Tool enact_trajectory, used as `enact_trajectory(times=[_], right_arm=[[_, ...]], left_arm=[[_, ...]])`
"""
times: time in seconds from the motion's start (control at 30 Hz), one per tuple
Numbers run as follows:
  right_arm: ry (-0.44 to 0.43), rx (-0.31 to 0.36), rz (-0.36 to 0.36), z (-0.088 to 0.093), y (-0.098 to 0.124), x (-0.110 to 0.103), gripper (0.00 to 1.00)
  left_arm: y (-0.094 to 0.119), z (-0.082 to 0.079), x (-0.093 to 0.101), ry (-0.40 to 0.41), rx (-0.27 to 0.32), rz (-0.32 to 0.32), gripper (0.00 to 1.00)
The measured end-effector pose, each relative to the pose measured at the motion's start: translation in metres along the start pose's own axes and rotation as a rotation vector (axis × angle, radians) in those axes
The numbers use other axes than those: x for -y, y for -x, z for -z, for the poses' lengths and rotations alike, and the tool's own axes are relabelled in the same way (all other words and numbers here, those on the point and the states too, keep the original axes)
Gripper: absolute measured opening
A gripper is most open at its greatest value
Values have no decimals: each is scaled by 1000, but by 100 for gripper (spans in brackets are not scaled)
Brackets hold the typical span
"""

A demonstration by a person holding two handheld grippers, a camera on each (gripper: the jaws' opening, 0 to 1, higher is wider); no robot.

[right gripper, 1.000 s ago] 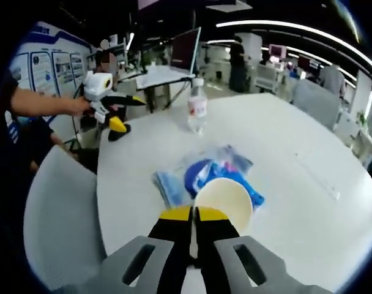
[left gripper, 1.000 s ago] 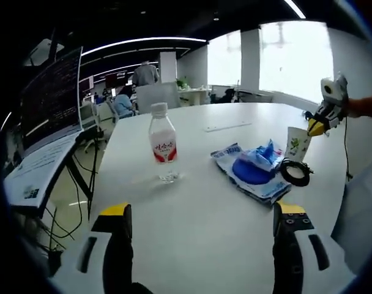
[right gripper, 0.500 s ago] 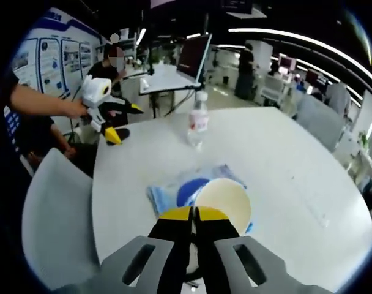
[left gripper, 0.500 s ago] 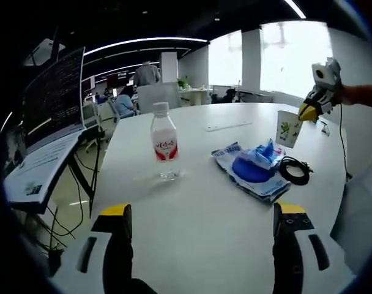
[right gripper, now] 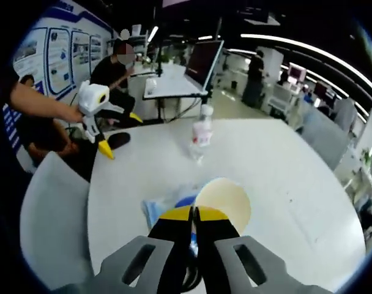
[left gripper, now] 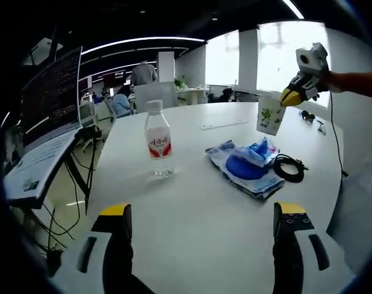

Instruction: Arrange the tabletop items into an orderly group along one side of the table until the central work area is clear of visible clutter.

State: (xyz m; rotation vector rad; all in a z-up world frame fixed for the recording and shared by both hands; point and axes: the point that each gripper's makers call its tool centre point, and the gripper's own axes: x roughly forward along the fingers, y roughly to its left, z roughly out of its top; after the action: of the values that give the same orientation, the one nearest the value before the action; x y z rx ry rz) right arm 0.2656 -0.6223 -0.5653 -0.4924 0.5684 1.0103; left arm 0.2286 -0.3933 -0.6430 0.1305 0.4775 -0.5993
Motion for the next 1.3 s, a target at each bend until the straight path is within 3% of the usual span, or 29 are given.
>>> enact_trajectory(times=[0.8, 1.3], right_arm=[[62, -19, -46, -29, -43, 5, 0], [99, -39, -87, -34, -73, -1, 0]], left_arm=[[-1, -3, 7, 64, 52, 12, 96], [1, -8, 13, 35, 56, 12, 96]])
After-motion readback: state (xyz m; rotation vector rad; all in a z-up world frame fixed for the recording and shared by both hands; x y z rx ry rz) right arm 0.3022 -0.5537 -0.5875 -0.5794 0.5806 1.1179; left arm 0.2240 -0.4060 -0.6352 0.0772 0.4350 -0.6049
